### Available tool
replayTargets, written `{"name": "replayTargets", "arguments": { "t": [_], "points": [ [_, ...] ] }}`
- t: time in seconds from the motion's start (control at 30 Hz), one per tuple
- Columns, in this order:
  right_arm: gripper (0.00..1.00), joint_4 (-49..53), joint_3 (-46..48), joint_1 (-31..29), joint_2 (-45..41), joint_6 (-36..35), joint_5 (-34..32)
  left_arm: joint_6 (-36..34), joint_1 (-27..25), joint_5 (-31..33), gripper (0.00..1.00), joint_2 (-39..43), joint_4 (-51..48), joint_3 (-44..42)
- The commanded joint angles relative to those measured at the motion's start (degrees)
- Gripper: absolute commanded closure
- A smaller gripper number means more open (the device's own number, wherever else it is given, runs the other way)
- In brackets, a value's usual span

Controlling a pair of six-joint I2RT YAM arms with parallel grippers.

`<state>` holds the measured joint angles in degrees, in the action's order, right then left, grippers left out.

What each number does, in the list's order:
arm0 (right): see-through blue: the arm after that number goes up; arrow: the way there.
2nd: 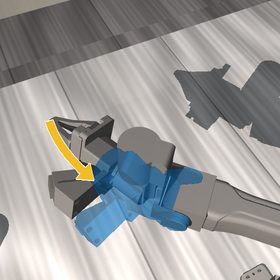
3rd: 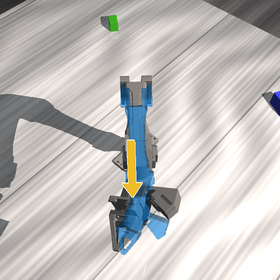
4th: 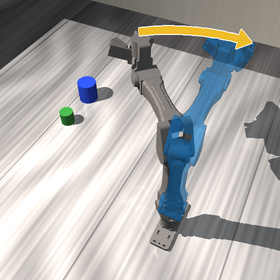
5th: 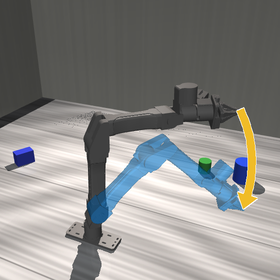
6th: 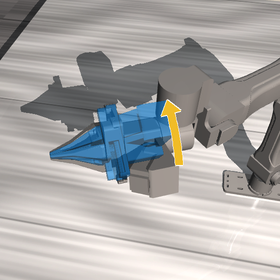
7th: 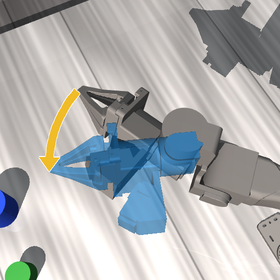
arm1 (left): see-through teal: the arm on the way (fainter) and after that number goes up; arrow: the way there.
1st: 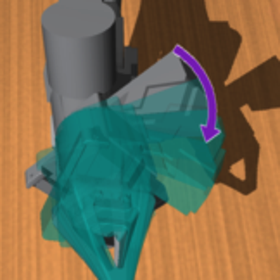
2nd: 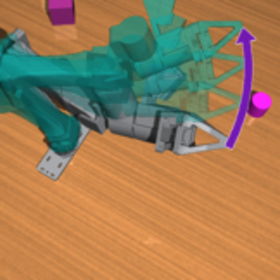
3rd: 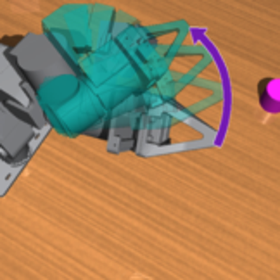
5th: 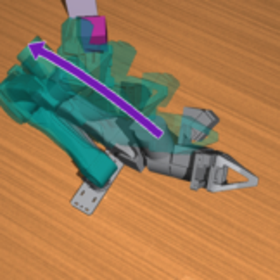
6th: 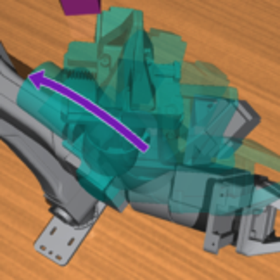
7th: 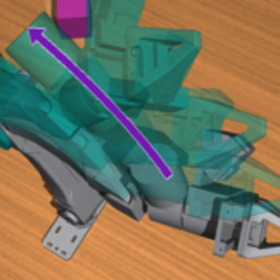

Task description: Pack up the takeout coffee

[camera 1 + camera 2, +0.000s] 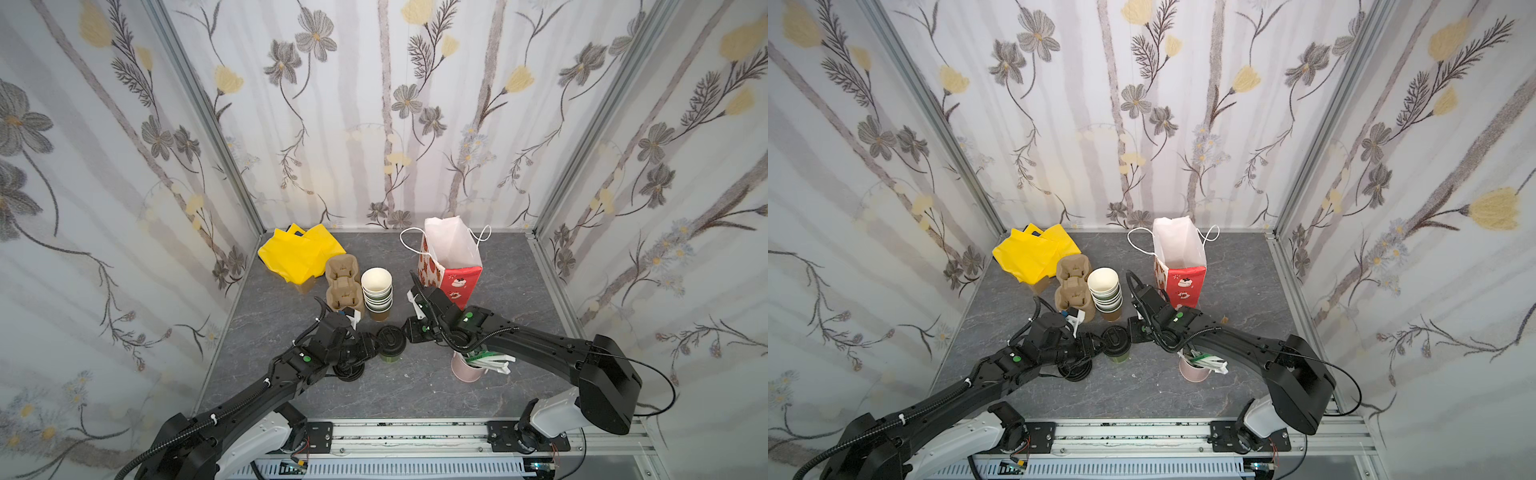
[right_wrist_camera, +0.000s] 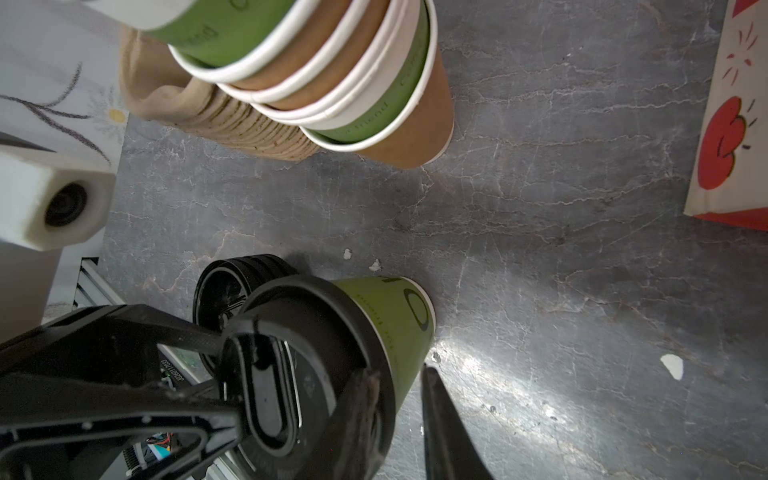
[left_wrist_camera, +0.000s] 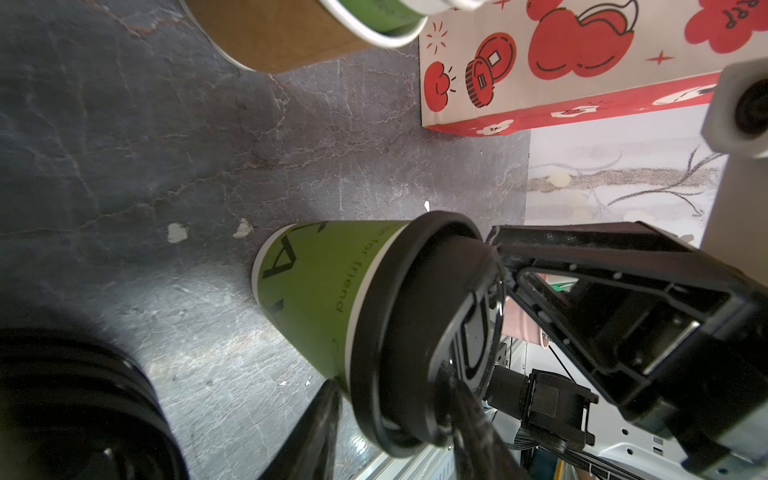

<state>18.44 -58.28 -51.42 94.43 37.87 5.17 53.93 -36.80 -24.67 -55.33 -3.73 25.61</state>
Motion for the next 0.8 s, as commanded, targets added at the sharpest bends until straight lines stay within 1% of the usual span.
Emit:
{"name": "replayTargets", "arguments": {
  "t": [0.0, 0.37, 0.43, 0.77],
  "points": [
    [0.76, 0.2, -0.7, -0.2, 0.4, -0.4, -1.7, -0.9, 0.0, 0.5, 0.57, -0.1, -2.4, 0.2],
    [0.8, 1.3, -0.1, -0.7, 1.8, -0.4, -1.1, -0.9, 0.0, 0.6, 0.57, -0.1, -2.4, 0.2],
    [0.84, 1.7, 0.1, -1.0, 2.3, -0.4, -1.0, -0.9, 0.0, 0.6, 0.57, -0.1, -2.4, 0.2],
    [0.88, 2.6, 0.5, -1.8, 2.6, -0.6, -0.9, -1.0, 0.0, 0.6, 0.57, -0.3, -2.4, -0.1]
  ]
}}
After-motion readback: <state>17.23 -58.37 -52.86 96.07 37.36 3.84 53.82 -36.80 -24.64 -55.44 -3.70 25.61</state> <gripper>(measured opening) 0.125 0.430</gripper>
